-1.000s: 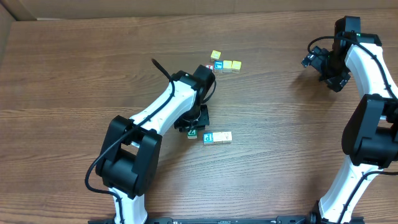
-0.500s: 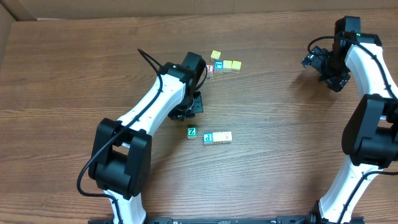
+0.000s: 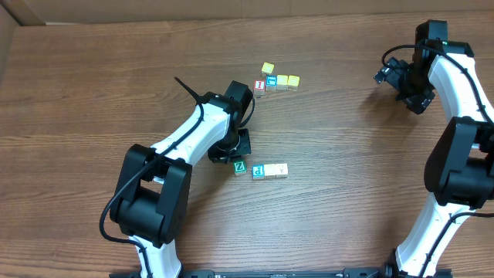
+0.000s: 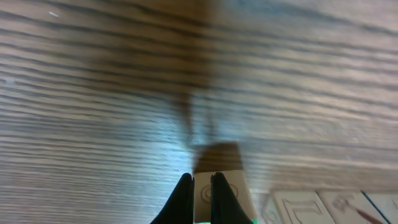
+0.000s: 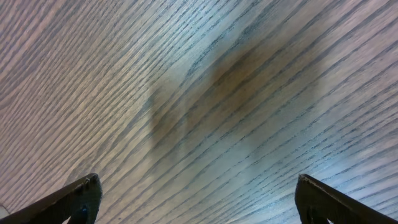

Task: Flip 5 blocks

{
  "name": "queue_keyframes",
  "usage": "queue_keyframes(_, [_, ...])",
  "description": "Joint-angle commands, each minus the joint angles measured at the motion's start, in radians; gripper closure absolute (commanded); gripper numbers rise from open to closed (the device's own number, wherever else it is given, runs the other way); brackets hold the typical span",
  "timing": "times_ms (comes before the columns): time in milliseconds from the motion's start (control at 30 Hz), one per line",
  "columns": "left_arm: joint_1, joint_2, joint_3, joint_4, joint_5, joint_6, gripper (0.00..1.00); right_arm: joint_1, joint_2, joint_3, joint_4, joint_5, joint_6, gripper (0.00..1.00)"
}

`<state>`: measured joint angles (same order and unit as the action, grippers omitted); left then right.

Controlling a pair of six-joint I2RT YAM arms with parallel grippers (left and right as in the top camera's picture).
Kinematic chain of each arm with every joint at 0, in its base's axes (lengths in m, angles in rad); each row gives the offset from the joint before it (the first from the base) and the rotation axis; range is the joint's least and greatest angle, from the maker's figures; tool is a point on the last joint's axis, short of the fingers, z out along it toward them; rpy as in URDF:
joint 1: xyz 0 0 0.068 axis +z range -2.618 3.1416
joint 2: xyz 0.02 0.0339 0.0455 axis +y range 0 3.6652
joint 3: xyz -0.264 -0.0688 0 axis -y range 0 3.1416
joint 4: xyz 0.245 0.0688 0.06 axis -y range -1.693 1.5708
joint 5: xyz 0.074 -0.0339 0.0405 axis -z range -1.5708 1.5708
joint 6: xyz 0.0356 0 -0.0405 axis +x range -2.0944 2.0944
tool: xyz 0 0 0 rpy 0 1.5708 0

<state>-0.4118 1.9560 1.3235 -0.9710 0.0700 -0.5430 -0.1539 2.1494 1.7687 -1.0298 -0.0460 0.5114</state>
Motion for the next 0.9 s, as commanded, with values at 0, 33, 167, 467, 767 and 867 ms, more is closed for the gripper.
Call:
queue_keyframes(0, [-0.002,-0.019,-0.003,-0.008,0.055,0.035,0.96,0.001,-0.030,0.017,0.005,0.000,-0.004,0.00])
queue_keyframes(33, [-0.002,-0.019,-0.003,-0.008,0.055,0.035,0.96,0.001,-0.031,0.017,0.005,0.000,-0.004,0.00])
queue_keyframes(167, [-0.002,-0.019,-0.003,-0.010,0.057,0.035,0.96,0.001,-0.030,0.017,0.005,0.000,-0.004,0.00])
queue_keyframes(467, [0.002,-0.024,0.001,-0.004,0.059,0.035,0.96,0.001,-0.031,0.017,0.005,0.000,-0.004,0.00])
queue_keyframes(767, [0.037,-0.100,0.038,-0.021,0.016,0.034,0.96,0.001,-0.030,0.017,0.005,0.000,-0.004,0.00])
queue_keyframes(867, [0.039,-0.107,0.038,-0.077,-0.053,0.017,0.96,0.001,-0.030,0.017,0.005,0.000,-0.004,0.00])
